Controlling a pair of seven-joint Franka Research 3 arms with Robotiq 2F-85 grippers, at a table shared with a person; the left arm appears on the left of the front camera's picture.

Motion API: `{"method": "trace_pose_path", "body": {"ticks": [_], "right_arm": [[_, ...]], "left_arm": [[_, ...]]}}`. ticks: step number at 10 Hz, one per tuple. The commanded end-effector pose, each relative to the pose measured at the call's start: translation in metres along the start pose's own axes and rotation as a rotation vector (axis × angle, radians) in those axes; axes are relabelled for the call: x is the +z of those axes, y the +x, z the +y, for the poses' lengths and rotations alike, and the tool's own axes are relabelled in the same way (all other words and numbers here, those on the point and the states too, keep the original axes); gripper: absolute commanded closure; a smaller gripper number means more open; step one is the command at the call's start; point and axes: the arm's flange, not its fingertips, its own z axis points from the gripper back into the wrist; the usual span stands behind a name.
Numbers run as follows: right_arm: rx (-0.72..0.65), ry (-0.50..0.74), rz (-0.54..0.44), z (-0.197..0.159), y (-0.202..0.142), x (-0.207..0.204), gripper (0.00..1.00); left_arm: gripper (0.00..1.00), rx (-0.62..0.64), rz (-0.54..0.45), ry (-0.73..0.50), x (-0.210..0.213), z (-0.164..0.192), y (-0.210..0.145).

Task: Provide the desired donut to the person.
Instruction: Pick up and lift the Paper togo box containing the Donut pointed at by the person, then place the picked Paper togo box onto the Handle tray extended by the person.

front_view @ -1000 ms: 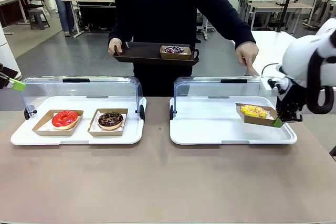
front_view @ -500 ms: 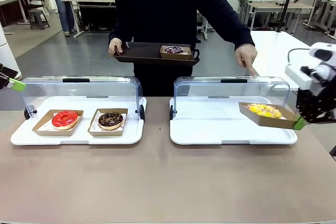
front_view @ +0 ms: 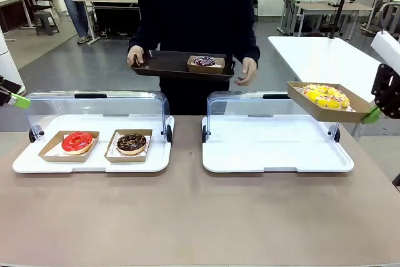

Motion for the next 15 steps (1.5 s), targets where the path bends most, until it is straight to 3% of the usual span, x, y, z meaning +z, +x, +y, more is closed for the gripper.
{"method": "trace_pose_path", "body": {"ticks": [1,2,15], "right_arm": [[-0.068,0.117,-0.035,-0.048,-0.002,-0.021,1.0],[0.0,0.0,0.0,0.0,0.0,0.0,1.0],[0.0,0.0,0.0,0.0,0.0,0.0,1.0]], "left_arm": [[0.0,0.005,-0.01,-0.007,0.0,0.001,-0.001],[0.0,0.005,-0.01,-0.007,0.0,0.001,-0.001],[0.0,0.005,-0.01,-0.007,0.0,0.001,-0.001]]}}
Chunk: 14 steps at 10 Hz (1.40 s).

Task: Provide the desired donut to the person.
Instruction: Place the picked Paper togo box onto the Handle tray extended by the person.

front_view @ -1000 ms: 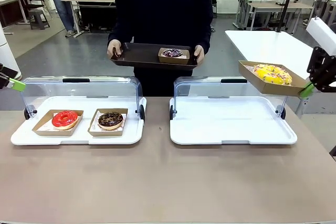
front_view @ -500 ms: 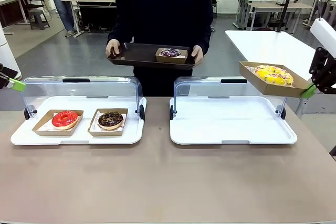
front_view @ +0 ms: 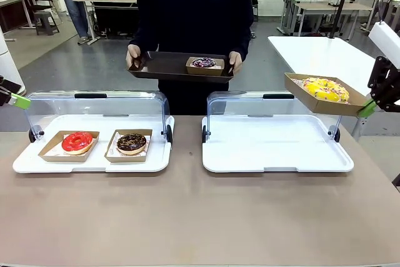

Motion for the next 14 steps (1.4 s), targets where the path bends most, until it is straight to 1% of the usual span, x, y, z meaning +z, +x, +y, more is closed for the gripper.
{"method": "trace_pose_path", "body": {"ticks": [1,14], "right_arm": [[0.004,0.005,0.012,0.0019,-0.0032,-0.0032,1.0],[0.004,0.005,0.012,0.0019,-0.0032,-0.0032,1.0]], "left_arm": [[0.0,0.005,-0.01,-0.007,0.0002,0.0005,-0.0008],[0.0,0.005,-0.01,-0.007,0.0002,0.0005,-0.0008]]}}
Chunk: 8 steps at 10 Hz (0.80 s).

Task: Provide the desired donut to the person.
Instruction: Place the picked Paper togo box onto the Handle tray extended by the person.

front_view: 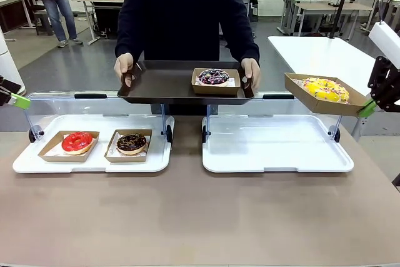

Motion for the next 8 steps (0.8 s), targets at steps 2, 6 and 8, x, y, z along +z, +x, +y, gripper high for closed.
{"method": "trace_pose_path", "body": {"ticks": [2,6,8], "right_arm": [[0.004,0.005,0.012,0.002,-0.003,-0.003,1.0],[0.004,0.005,0.012,0.002,-0.003,-0.003,1.0],[-0.074,0.028,-0.033,-0.021,0.03,0.013,0.99]], "left_arm": [[0.0,0.005,-0.01,-0.007,0.0,0.0,-0.001],[0.0,0.005,-0.01,-0.007,0.0,0.0,-0.001],[0.0,0.005,-0.01,-0.007,0.0,0.0,-0.001]]}}
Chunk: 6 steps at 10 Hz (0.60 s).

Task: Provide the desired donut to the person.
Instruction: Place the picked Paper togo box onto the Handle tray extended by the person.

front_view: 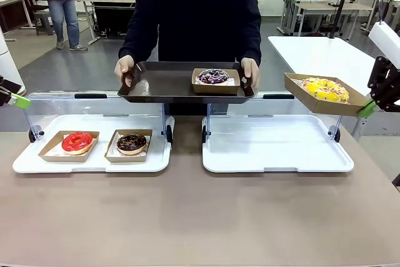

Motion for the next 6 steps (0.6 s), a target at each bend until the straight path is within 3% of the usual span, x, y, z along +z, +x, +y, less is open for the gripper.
{"method": "trace_pose_path", "body": {"ticks": [1,4,6], "right_arm": [[-0.038,0.035,0.004,-0.034,0.061,0.02,0.99],[-0.119,0.09,0.062,-0.088,0.166,0.018,0.99],[-0.192,0.033,0.142,-0.133,0.248,-0.022,0.99]], "left_arm": [[0.0,0.005,-0.01,-0.007,0.0,0.0,-0.001],[0.0,0.005,-0.01,-0.007,0.0,0.0,-0.001],[0.0,0.005,-0.01,-0.007,0.0,0.0,-0.001]]}}
